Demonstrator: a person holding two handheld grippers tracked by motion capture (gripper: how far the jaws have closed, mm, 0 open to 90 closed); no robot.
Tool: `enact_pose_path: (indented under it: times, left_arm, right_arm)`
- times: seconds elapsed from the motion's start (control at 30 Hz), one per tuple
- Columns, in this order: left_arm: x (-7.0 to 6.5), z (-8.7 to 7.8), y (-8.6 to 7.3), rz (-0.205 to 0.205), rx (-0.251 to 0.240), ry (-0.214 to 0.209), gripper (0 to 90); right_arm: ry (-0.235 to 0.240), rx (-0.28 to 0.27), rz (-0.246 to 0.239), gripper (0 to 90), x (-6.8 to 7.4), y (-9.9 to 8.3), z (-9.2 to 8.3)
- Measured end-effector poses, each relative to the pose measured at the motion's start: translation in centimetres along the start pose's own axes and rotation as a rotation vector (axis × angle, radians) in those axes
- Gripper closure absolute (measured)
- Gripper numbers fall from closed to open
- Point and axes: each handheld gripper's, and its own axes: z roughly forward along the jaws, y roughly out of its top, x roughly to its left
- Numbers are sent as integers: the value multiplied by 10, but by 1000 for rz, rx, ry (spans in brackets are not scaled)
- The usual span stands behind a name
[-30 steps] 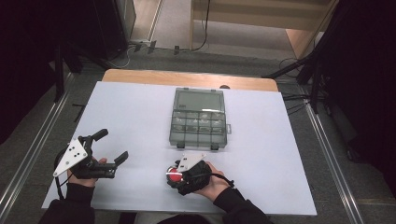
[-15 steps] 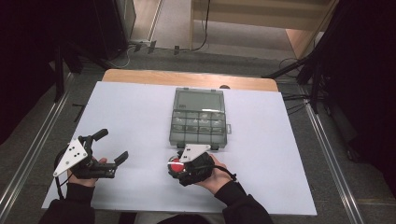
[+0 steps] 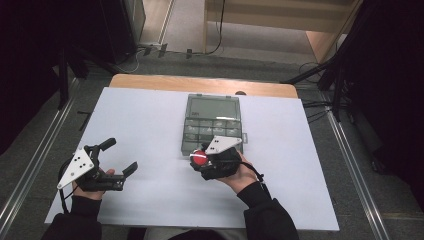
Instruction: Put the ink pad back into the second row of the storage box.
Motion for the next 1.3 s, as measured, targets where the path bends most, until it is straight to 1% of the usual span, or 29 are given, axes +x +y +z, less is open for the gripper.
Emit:
enact_pose_path:
  times: [0.07, 0.1, 0.13, 0.2, 0.5, 0.53, 0.57, 0.63, 0.7, 0.73, 0.77, 0.8, 0.87, 0.9, 0.97, 1.0, 1.03, 1.07, 1.1, 1.17, 1.2, 1.23, 1.27, 1.3]
  left_arm:
    - [0, 0, 0, 0, 1, 0, 0]
    - [0, 0, 0, 0, 1, 1, 0]
    - [0, 0, 0, 0, 0, 0, 0]
    - [0, 0, 0, -1, 0, 0, 0]
    - [0, 1, 0, 0, 2, -1, 0]
    - [0, 1, 0, 1, 2, -2, 0]
    - [0, 1, 0, 1, 2, -2, 0]
    - [0, 1, 0, 0, 2, -2, 0]
    - [0, 1, 0, -1, 2, -2, 0]
    - [0, 1, 0, 1, 2, -3, 0]
    - [0, 1, 0, 2, 2, -3, 0]
    - [0, 1, 0, 2, 2, -3, 0]
    - [0, 1, 0, 2, 3, -3, 0]
    - [0, 1, 0, 1, 2, -4, 0]
    - [0, 1, 0, 2, 3, -4, 0]
    - [0, 1, 0, 2, 3, -4, 0]
    - [0, 1, 0, 2, 3, -4, 0]
    - [0, 1, 0, 2, 3, -4, 0]
    - [0, 1, 0, 3, 3, -4, 0]
    - [0, 1, 0, 2, 4, -5, 0]
    - [0, 1, 0, 2, 4, -5, 0]
    - [0, 1, 0, 2, 8, -6, 0]
    - [0, 1, 0, 2, 9, -6, 0]
    - [0, 1, 0, 2, 8, -6, 0]
  right_arm:
    - [-5, 1, 14, 310, -5, -1, 2]
    - [-5, 1, 14, 310, -5, -1, 2]
    - [-4, 1, 26, 310, -7, -1, 3]
    - [-20, 5, 44, 310, -12, -2, 5]
    - [-56, 30, 82, 310, -25, -7, 13]
    - [-72, 35, 84, 310, -27, -8, 14]
    - [-72, 35, 84, 310, -27, -8, 14]
    - [-97, 44, 97, 310, -31, -9, 15]
    - [-103, 48, 101, 309, -32, -9, 15]
    - [-107, 52, 109, 310, -33, -10, 16]
    - [-123, 62, 122, 310, -36, -11, 17]
    - [-123, 62, 122, 310, -36, -11, 17]
    - [-134, 64, 139, 310, -39, -13, 18]
    - [-150, 63, 147, 310, -43, -13, 18]
    - [-156, 66, 156, 310, -44, -14, 18]
    - [-176, 74, 169, 310, -46, -15, 18]
    - [-182, 78, 174, 310, -48, -16, 18]
    - [-182, 78, 174, 310, -48, -16, 18]
    - [-193, 89, 186, 310, -49, -16, 19]
    - [-208, 90, 201, 309, -51, -17, 19]
    - [-208, 90, 201, 309, -51, -17, 19]
    - [-240, 89, 224, 307, -52, -17, 19]
    - [-248, 78, 242, 288, -53, -18, 18]
    - [-242, 58, 267, 182, -54, -19, 17]
